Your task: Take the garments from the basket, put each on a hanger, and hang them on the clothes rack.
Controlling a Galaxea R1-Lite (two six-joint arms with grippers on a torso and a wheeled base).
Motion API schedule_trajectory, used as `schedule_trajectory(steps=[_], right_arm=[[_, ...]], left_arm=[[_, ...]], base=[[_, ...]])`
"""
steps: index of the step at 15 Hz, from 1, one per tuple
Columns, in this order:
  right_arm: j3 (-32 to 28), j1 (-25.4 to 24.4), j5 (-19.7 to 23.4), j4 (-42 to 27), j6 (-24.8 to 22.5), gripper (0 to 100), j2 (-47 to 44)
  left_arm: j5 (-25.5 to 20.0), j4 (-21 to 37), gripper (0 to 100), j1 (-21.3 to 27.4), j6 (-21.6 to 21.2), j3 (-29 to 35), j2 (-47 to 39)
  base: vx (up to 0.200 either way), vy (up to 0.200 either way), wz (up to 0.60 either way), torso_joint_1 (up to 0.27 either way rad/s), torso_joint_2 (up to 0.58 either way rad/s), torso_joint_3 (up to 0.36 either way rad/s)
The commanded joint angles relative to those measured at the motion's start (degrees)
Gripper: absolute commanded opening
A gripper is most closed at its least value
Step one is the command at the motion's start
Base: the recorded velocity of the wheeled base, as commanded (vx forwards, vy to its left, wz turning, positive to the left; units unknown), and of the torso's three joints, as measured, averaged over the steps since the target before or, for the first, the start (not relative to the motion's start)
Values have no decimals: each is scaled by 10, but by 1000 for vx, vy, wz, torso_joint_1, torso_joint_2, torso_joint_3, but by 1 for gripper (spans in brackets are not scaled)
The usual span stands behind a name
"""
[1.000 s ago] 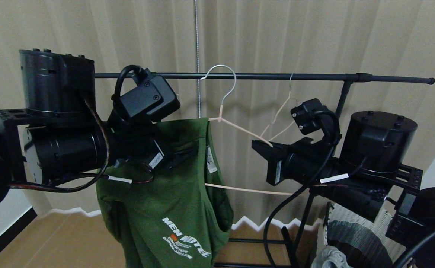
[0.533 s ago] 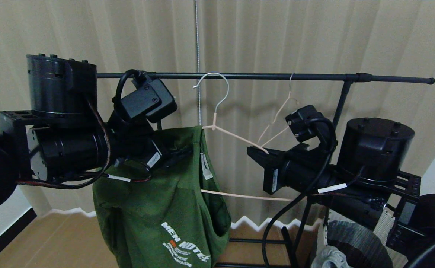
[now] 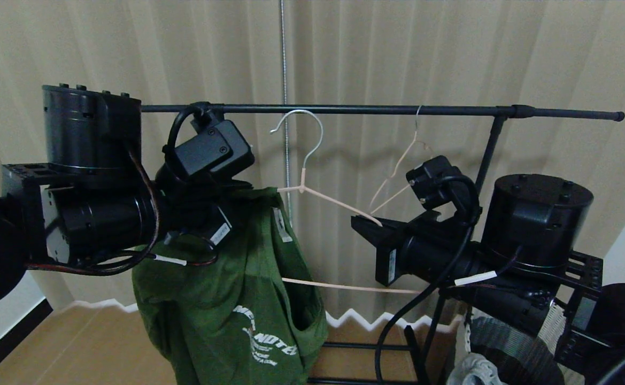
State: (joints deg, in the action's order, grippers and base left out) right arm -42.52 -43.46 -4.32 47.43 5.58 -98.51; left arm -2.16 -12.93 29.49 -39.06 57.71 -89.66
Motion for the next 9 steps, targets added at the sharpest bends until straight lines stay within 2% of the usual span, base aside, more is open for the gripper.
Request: schedule_trajectory(steps=[1,4,7,8,9], right_arm=[[0,0,0,0,0,0,-2],[0,0,0,0,0,0,-1],[0,0,-1,-1,-1,0,-2],[0,0,-1,-1,-1,100,-3],[0,0,-1,-1,-1,100,-4]], left_arm=[[0,-1,0,0,2,-2,-1],[2,-5,0,0,4,-8,-1],[4,-98,0,-1,4,-50,-6],[4,-111,0,-1,4,-55,-8],[6,-178,0,-1,3,-86,-16]], base=[[0,0,0,0,0,0],[0,0,0,0,0,0],[0,0,0,0,0,0],[0,0,0,0,0,0],[0,0,0,0,0,0]])
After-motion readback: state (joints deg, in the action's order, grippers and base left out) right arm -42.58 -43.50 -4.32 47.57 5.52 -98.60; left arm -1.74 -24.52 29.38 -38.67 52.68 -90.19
